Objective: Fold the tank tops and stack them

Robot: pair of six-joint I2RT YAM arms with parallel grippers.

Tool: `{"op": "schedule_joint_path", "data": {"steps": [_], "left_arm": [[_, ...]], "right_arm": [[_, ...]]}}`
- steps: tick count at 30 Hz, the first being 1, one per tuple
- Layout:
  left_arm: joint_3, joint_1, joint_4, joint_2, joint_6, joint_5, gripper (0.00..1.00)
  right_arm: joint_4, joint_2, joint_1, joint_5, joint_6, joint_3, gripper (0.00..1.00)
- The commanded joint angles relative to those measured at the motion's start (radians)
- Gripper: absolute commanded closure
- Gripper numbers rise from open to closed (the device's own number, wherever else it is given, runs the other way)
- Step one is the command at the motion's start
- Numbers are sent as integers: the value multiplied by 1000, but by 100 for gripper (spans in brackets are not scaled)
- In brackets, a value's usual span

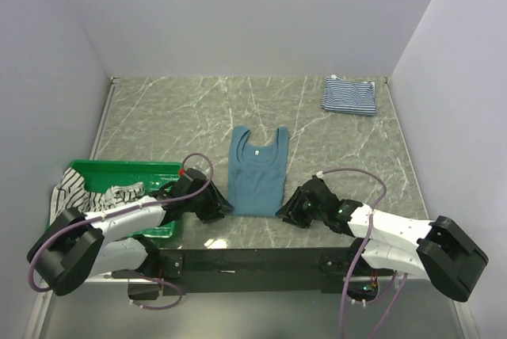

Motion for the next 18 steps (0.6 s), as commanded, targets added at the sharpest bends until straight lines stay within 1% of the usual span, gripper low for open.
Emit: {"op": "schedule_joint_path", "data": {"steps": [1,6,9,12,13,15,16,17,18], "left_arm": [[-26,4,20,39,-12,-52,48],[-29,4,32,73,3,-99,53],[-27,4,36,91,10,-107,54],[-29,4,43,111,16,-112,58],[-32,4,46,117,17,-112,62],[-34,4,55,123,26,-107,67],[-26,4,53,132,29,-106,74],[-20,2,47,135,42,-102,77],[-12,2,38,137,51,-95,84]], "right_arm": [[23,17,10,61,37,-23,58],[52,67,14,72,40,-38,61],[91,103,16,68,40,-39,62],[105,129,19,75,32,-38,63],[102,132,17,81,29,-36,64],[89,138,19,95,9,-27,70],[73,140,19,101,2,-21,80],[63,135,19,101,-8,-13,83],[37,135,19,101,-32,2,87]]}}
